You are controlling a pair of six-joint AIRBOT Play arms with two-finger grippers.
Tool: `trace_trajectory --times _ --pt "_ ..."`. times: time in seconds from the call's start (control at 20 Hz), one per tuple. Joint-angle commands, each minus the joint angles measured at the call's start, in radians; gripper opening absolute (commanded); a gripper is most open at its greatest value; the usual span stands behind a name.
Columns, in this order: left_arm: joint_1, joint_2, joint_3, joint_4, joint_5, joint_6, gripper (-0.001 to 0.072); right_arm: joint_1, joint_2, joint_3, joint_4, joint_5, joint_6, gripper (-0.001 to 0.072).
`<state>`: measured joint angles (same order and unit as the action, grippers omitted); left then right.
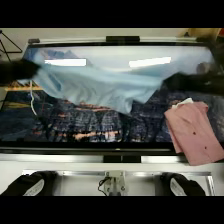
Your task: Fold the shirts.
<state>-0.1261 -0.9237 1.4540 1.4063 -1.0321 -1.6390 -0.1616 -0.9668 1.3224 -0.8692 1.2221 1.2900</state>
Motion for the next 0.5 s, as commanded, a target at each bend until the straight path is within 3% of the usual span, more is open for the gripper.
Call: trace_trajectory --times 0.0,0.3,0.45 --pt "0.042 0.150 0.268 0.082 0.049 -0.042 0.0028 -0.135 0.179 0.268 -0.055 -0.113 -0.018 0.0047" --pt "0.040 0.269 0.421 -0.043 0.129 -0.075 0.0028 -0.149 0.320 0.440 -0.049 -0.373 -0.018 0.0047" --pt "0.040 0.245 0.421 -0.045 0.025 -0.075 0.0028 -0.149 0.313 0.442 -0.023 -0.285 -0.008 0.0047"
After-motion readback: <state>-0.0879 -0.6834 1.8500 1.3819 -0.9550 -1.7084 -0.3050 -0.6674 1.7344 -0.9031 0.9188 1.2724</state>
